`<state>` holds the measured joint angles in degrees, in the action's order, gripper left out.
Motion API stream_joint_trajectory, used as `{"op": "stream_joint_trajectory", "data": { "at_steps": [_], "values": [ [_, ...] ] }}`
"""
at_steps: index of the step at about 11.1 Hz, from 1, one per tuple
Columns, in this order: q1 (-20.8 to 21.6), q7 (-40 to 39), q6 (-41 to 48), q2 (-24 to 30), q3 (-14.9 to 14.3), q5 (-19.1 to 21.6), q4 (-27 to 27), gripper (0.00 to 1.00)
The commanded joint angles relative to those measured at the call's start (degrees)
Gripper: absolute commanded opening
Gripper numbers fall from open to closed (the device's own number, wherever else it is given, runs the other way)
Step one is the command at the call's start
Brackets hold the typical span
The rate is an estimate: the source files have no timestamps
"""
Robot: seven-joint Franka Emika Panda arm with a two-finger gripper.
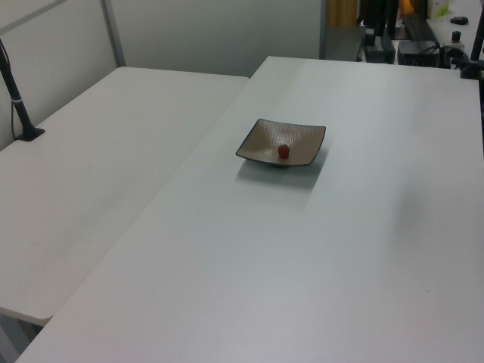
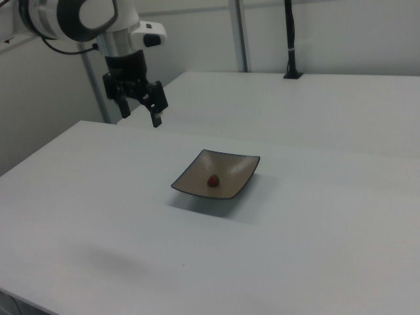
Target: Strawberries on a ceramic plate
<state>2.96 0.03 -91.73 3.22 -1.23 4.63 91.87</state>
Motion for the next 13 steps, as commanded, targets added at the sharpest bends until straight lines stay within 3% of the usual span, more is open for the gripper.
{"op": "stream_joint_trajectory", "data": {
  "at_steps": [1,5,13],
  "values": [
    [2.6,3.5,-1.3,1.1,2.4,-5.7,2.4,1.00],
    [2.9,2.7,-9.2,0.4,2.5,-6.6,5.7,1.00],
    [2.9,3.5,-10.2,-0.8,2.4,-6.6,5.0,1.00]
  ]
}}
